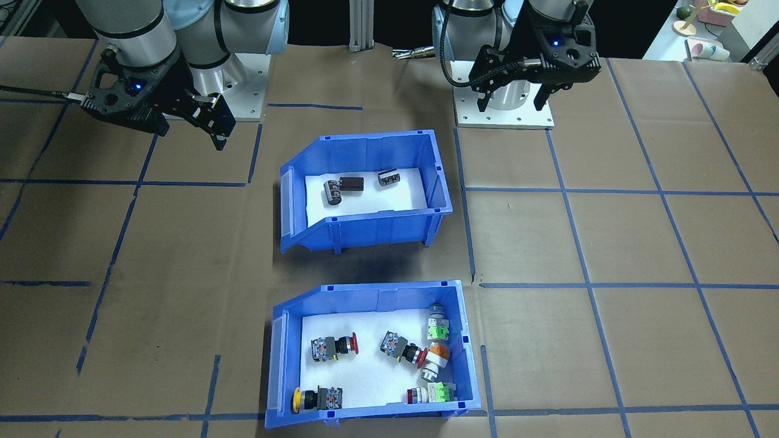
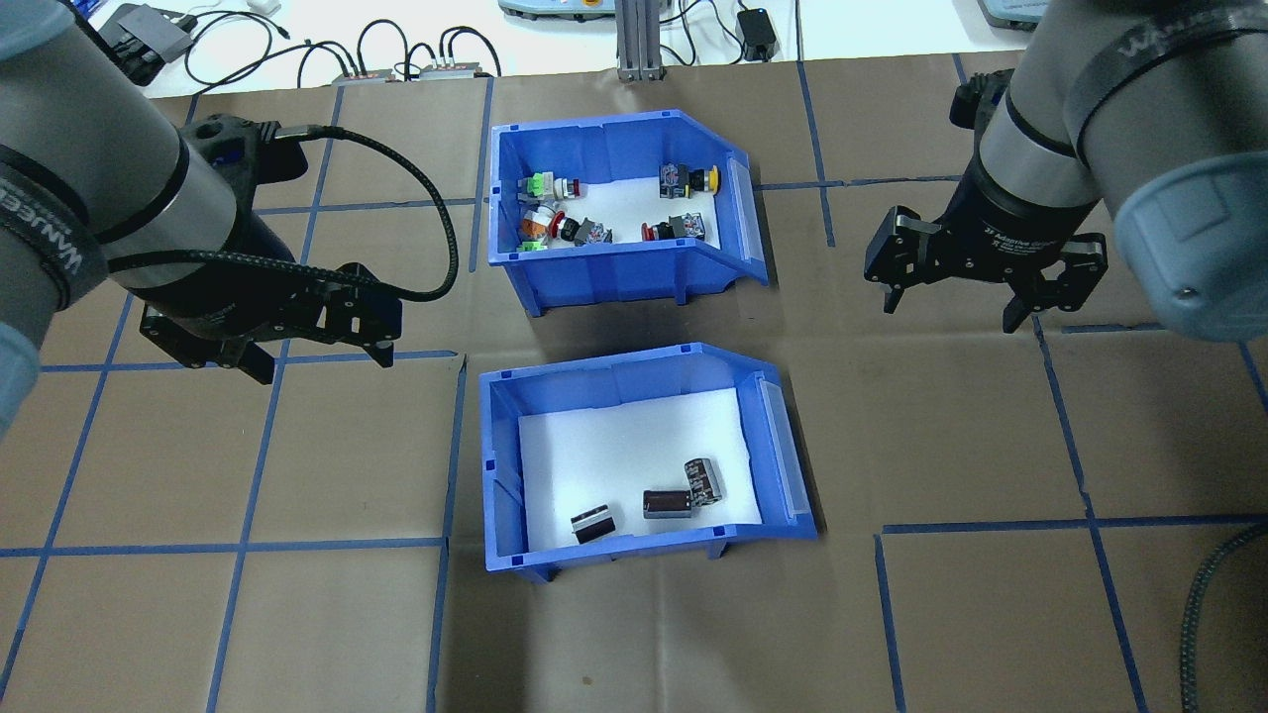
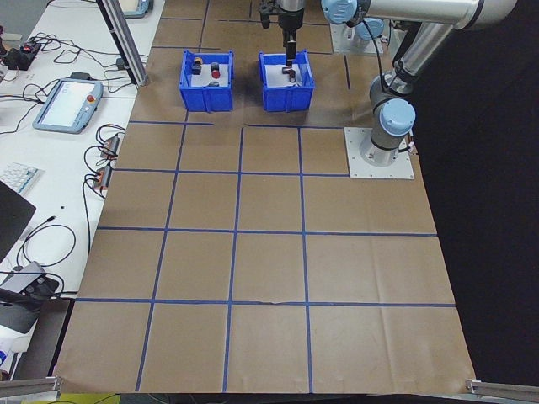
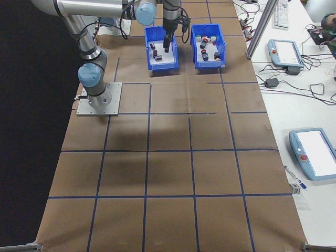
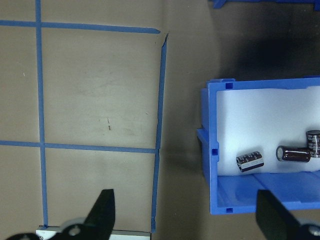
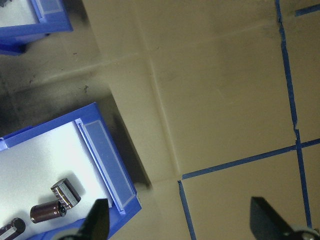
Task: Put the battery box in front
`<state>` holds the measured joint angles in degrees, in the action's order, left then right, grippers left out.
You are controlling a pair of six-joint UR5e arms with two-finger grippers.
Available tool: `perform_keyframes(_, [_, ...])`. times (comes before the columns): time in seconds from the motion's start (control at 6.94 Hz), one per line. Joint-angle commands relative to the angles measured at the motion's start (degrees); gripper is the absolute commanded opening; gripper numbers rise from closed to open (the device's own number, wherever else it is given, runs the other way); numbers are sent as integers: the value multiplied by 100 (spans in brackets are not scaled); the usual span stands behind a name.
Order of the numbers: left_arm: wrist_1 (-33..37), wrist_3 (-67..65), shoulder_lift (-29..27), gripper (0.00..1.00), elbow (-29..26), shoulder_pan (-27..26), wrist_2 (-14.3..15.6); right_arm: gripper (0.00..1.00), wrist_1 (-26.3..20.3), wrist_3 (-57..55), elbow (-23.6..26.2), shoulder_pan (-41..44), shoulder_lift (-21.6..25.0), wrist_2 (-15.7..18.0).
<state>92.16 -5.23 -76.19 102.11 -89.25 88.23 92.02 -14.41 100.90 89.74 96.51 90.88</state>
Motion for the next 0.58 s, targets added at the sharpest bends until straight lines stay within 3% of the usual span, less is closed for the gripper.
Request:
perform_keyframes(0.0, [-39,4,-45,100,37,74,1,100,8,0,0,0,0,0])
perform_keyframes(0.43, [-40,-48,-159,100,38,100,1,100,-9,9,0,0,17,0])
